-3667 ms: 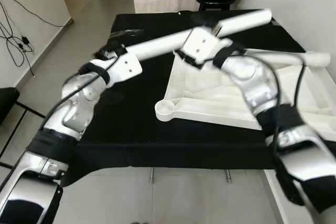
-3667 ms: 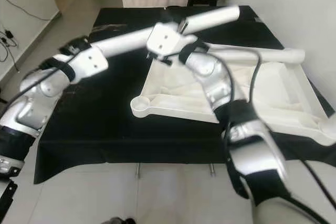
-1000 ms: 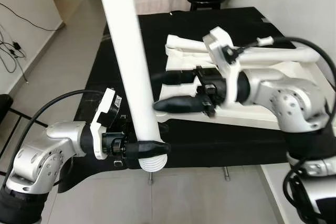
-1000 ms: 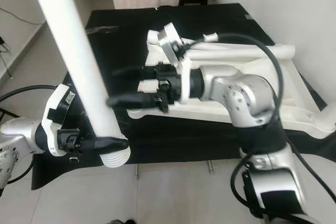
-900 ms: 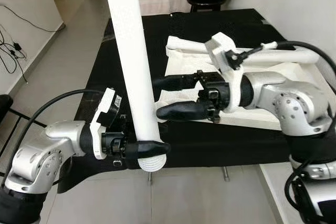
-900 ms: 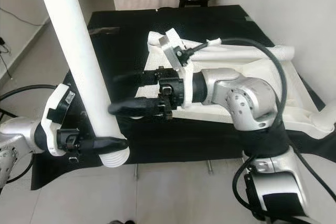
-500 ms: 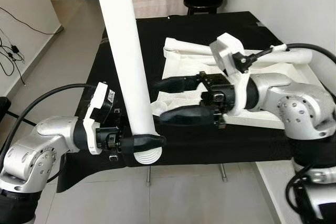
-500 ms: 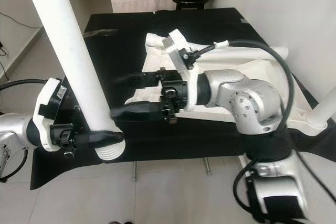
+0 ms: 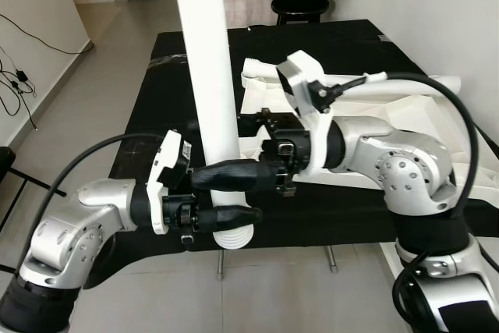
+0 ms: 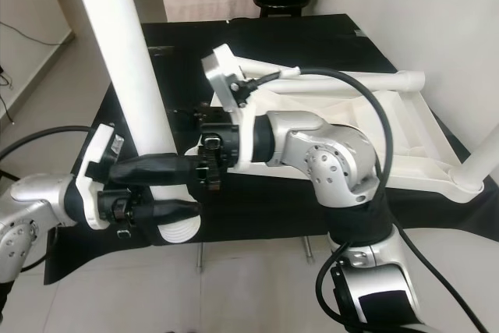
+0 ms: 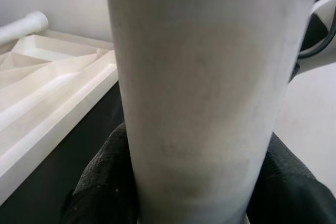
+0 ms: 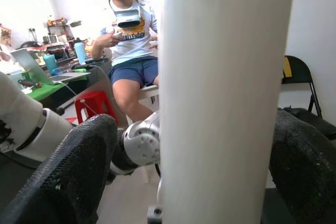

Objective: Building children table

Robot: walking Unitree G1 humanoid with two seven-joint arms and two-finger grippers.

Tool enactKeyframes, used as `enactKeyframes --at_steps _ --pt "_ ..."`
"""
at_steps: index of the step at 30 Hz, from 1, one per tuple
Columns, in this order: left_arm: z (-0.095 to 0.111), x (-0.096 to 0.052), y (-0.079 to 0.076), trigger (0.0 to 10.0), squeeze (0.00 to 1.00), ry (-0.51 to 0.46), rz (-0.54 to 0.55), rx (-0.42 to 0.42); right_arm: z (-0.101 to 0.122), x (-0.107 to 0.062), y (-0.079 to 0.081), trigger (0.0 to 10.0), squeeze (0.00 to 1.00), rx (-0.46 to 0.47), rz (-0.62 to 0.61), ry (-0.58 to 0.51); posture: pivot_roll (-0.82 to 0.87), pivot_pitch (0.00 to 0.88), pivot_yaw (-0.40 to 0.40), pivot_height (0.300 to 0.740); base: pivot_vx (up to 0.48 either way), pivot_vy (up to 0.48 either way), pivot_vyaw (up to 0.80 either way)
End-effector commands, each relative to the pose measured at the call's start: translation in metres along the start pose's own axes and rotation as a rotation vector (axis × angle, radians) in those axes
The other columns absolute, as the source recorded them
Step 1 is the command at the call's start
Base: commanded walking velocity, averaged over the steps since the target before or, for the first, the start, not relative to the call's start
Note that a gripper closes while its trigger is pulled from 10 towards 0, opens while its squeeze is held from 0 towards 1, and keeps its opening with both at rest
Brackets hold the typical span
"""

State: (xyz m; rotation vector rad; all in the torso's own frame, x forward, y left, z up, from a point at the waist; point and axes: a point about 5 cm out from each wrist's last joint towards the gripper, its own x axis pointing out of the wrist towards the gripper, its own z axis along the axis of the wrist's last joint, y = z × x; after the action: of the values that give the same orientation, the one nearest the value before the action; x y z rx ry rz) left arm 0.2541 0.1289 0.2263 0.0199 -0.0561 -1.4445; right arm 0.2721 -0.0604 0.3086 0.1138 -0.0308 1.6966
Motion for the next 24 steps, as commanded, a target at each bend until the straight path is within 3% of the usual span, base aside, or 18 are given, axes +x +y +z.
enactKeyframes --at_steps 1,10,11,24 --pt "-0.003 0.002 -0.001 10.0 0.00 0.006 -0.005 0.004 0.001 0.005 -0.001 10.0 0.00 -0.006 -0.012 0.014 -0.11 0.096 0.012 0.740 0.000 0.000 0.00" --pt "-0.008 0.006 -0.003 10.0 0.00 0.028 -0.014 0.009 0.000 0.018 -0.015 10.0 0.00 0.010 -0.122 0.067 -0.11 0.093 0.006 0.740 0.000 0.000 0.00" --pt "-0.008 0.006 -0.002 10.0 0.00 0.029 -0.014 0.011 0.001 0.018 -0.017 0.0 0.00 0.019 -0.136 0.071 -0.11 0.091 0.004 0.740 0.000 0.000 0.00" --pt "-0.007 0.002 0.001 10.0 0.00 0.041 0.013 0.039 0.005 0.010 -0.031 0.0 0.00 0.049 -0.248 0.082 -0.12 0.082 0.005 0.740 0.000 0.000 0.00"
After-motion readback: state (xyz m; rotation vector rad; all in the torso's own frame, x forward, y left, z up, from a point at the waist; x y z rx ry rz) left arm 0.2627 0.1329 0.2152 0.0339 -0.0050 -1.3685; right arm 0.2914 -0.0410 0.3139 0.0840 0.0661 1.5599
